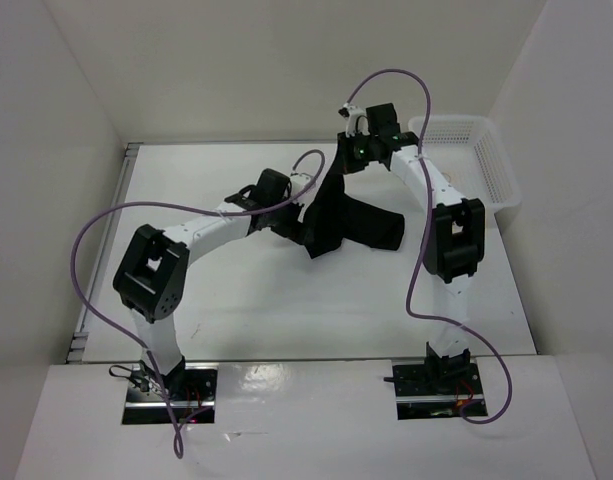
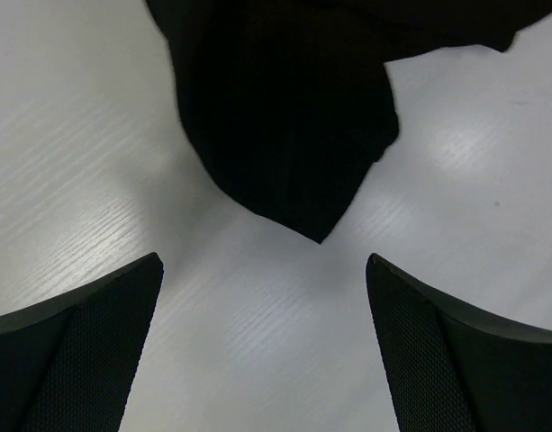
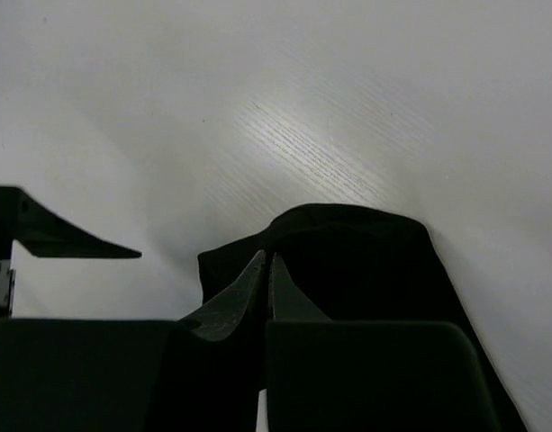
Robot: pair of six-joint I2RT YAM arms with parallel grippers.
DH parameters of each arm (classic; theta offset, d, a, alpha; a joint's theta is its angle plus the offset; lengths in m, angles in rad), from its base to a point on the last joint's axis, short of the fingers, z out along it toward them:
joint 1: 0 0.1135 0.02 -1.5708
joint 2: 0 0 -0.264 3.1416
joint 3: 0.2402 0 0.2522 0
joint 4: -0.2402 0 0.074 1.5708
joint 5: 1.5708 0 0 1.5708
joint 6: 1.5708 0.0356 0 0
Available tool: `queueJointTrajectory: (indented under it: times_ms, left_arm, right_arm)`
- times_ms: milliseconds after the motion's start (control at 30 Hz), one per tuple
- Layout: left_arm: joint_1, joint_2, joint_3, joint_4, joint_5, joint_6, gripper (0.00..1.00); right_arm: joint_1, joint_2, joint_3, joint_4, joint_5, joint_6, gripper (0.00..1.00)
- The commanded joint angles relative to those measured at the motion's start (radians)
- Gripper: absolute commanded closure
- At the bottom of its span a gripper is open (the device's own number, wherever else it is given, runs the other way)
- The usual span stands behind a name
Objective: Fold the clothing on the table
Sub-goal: Flatten the skirt out
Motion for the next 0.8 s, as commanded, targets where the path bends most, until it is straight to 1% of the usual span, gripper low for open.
queueJointTrajectory:
  times_ms: [0, 133, 333, 533, 600, 633, 767]
  left_arm:
    - [0.038, 0.047, 0.024, 0.024, 0.055, -0.120, 0.01]
    - [0.038, 0.078, 0.024, 0.024, 0.079, -0.159, 0.01]
    - [0.038, 0.142, 0.043, 0.033, 0.179, -0.193, 0.03]
    - [0.038, 0.184, 0.043, 0.042, 0.191, -0.202, 0.04]
    - [0.038, 0.198, 0.052, 0.053, 0.211, -0.211, 0.08]
    - [0.038, 0.211, 0.052, 0.053, 0.211, -0.211, 0.08]
    - [0.038, 0.233, 0.070, 0.062, 0.211, -0.211, 0.16]
  right_arm:
    - [-0.016, -0.082, -0.032, 0.063, -0.042, 0.007, 1.00]
    - [-0.025, -0.091, -0.041, 0.063, -0.051, 0.007, 1.00]
    - [-0.025, -0.101, -0.041, 0.063, -0.051, 0.007, 1.00]
    - [-0.025, -0.101, -0.050, 0.063, -0.051, 0.007, 1.00]
    - [-0.025, -0.110, -0.050, 0.063, -0.051, 0.007, 1.00]
    - [-0.025, -0.110, -0.050, 0.063, -0.051, 0.007, 1.00]
    - [-0.035, -0.120, -0.059, 0.063, -0.051, -0.002, 1.00]
